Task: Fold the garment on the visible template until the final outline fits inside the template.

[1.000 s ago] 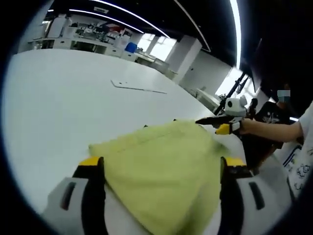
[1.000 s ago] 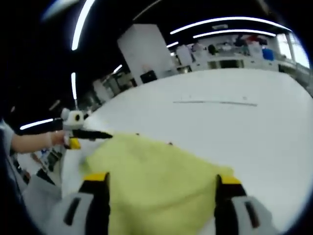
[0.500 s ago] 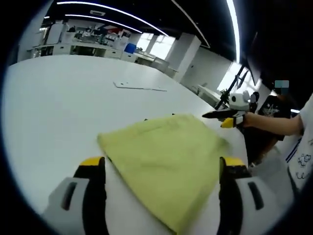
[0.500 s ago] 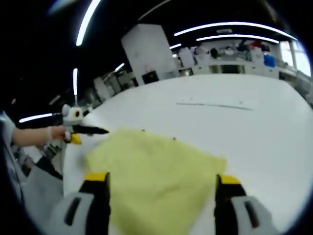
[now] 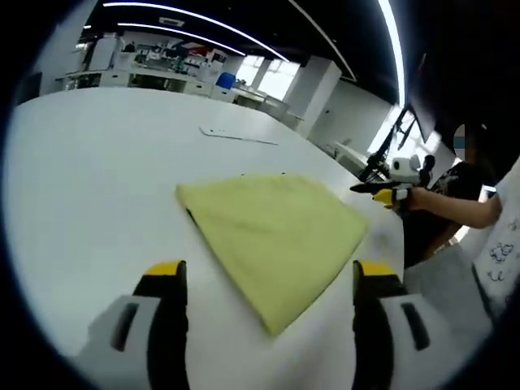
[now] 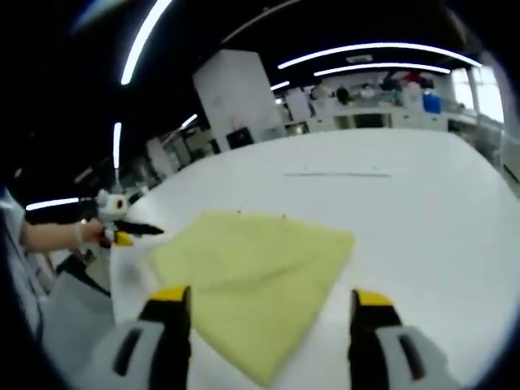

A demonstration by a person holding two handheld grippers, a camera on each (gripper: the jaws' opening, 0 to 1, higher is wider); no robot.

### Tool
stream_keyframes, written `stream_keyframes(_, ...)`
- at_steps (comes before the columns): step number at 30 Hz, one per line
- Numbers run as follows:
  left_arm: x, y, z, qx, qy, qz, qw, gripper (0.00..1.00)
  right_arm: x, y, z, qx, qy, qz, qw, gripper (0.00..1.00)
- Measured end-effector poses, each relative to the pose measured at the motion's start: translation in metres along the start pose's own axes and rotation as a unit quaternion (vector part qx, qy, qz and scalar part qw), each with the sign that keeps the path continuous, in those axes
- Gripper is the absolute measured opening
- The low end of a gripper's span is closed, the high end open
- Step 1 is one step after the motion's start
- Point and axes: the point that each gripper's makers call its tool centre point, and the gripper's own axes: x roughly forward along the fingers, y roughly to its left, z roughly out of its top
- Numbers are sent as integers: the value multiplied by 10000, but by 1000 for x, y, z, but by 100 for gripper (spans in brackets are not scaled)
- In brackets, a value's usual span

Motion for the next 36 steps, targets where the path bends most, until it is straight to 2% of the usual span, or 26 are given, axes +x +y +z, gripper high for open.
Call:
stream_keyframes(6,-12,-3,-17,-95,39,79,9999,67,-17,2,-17,25,16,-86,10000,68)
stream_keyframes(12,-16,1,-35,-208,156,225,9994,56,-26,4,-38,31,146,-155,9998,56)
stream_keyframes(16,-17,6,-44,-265,228,269,9990,52,-29,6,-51,132,220,-126,9996,48)
stream_keyframes(24,-17,0,-46,-327,267,262,9988,39,-26,11,-72,397,387,17,9985,31)
stream_keyframes(28,-17,-1,-50,-310,320,199,9988,34,-23,13,-74,452,399,43,9982,25)
stream_keyframes(33,-14,-2,-51,-314,317,206,9988,30,-19,10,-76,496,438,60,9978,12)
stream_keyframes(36,-13,-1,-51,-317,327,183,9988,28,-21,10,-76,522,439,62,9977,10)
